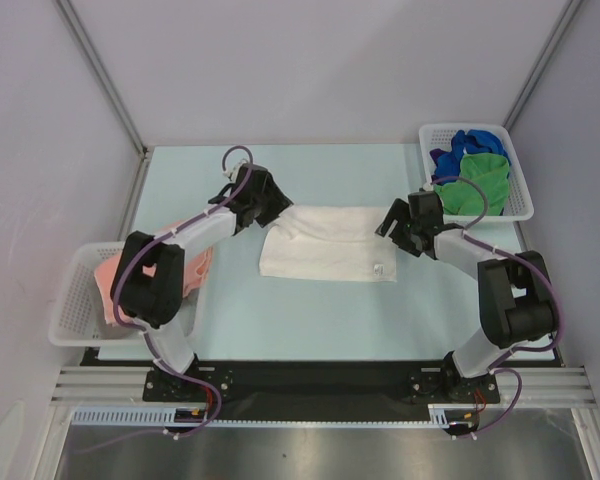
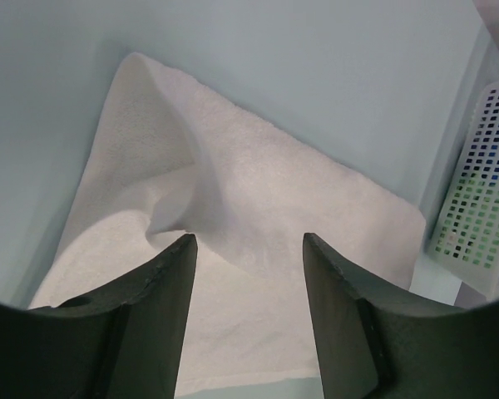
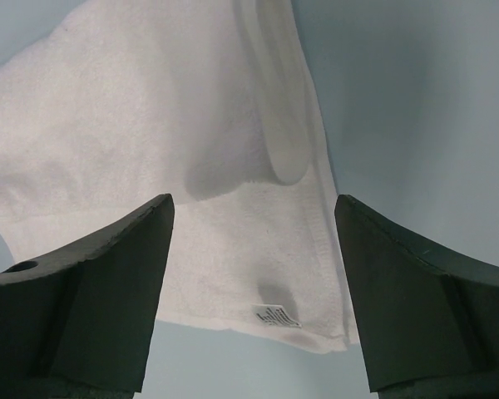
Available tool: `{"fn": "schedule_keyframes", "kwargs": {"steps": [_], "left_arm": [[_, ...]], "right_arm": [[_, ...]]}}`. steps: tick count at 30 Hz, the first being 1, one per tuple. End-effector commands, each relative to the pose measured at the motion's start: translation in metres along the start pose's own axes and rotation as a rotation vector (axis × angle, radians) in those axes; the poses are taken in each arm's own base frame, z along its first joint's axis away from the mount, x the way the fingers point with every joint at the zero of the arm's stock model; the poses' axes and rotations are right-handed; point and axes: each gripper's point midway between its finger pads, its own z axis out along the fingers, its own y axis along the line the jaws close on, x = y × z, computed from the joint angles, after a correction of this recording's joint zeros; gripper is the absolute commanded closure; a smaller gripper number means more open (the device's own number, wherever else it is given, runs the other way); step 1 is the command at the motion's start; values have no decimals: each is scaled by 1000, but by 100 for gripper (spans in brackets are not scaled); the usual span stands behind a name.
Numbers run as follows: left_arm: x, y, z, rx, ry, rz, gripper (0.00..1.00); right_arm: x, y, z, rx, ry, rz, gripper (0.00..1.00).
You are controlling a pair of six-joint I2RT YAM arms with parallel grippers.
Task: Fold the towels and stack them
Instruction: Fold the towel
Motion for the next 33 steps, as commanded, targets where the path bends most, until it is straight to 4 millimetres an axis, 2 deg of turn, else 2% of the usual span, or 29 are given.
{"fn": "schedule_keyframes", "kwargs": {"steps": [1, 9, 12, 19, 26, 28, 33], "left_arm": [[-11, -1, 6, -13, -11, -56, 41], [-4, 11, 16, -41, 13, -89, 43], [-3, 16, 19, -48, 11, -98, 44], [-6, 23, 22, -60, 15, -97, 50], [-6, 27, 23, -64, 18, -90, 58], [-7, 28, 23, -65, 17, -88, 60], [-4, 32, 22, -70, 23, -88, 64]], "right_arm": [[-6, 9, 3, -60, -14, 63, 17], [-4, 7, 8, -64, -4, 113, 16], [-10, 11, 13, -94, -21, 139, 16], [-8, 1, 21, -88, -8, 180, 19], [-6, -6, 20, -82, -5, 189, 38], [-7, -6, 20, -85, -5, 189, 46], [-6, -6, 20, -86, 0, 189, 55]]}}
